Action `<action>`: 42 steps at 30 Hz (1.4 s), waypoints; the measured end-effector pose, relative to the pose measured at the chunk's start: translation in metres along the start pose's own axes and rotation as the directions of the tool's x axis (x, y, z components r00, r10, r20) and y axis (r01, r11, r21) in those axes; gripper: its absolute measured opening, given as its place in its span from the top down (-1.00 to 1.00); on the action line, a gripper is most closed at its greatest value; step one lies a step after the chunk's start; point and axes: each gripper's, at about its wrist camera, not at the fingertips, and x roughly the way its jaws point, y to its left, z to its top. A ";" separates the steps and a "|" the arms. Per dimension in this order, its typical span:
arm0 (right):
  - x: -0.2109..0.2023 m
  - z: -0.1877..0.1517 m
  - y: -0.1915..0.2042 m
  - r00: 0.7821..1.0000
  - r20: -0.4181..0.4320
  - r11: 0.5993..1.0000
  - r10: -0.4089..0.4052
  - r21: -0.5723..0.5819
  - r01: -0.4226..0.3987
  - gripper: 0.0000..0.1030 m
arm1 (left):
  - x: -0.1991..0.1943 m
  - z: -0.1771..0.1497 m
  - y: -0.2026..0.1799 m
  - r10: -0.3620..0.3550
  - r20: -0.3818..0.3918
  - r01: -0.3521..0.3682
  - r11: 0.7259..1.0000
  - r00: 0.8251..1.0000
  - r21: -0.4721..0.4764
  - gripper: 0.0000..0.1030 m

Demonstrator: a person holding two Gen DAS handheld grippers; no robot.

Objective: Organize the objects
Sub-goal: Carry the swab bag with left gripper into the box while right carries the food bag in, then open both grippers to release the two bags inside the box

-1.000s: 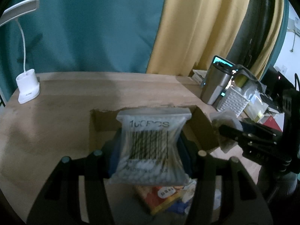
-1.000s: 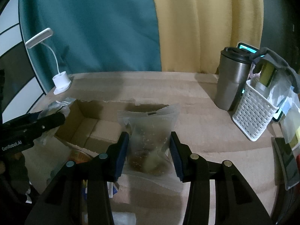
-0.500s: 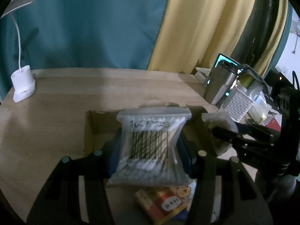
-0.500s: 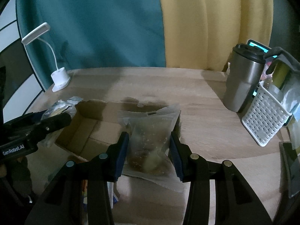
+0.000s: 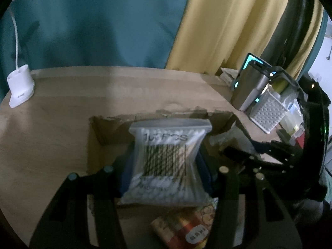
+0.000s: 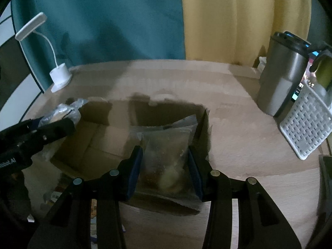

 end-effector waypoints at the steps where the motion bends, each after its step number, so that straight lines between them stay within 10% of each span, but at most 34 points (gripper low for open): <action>1: 0.002 -0.001 0.000 1.000 -0.007 1.000 -0.002 0.000 0.002 0.10 | 0.001 0.000 0.000 0.000 -0.004 0.000 1.000 1.000 0.000 -0.08; 14: 0.000 -0.003 0.003 1.000 -0.011 1.000 0.023 0.012 -0.023 -0.24 | 0.026 -0.004 -0.008 0.029 -0.082 -0.028 1.000 0.996 0.009 -0.08; 33: -0.028 -0.014 -0.033 0.998 0.048 0.996 -0.030 0.088 0.026 -0.24 | 0.041 -0.006 -0.032 0.014 -0.142 -0.012 1.000 0.990 0.014 -0.10; 42: -0.031 -0.019 -0.042 0.998 0.049 0.993 -0.036 0.112 0.030 -0.24 | 0.033 -0.003 -0.042 -0.042 -0.139 0.044 0.999 0.989 0.009 -0.54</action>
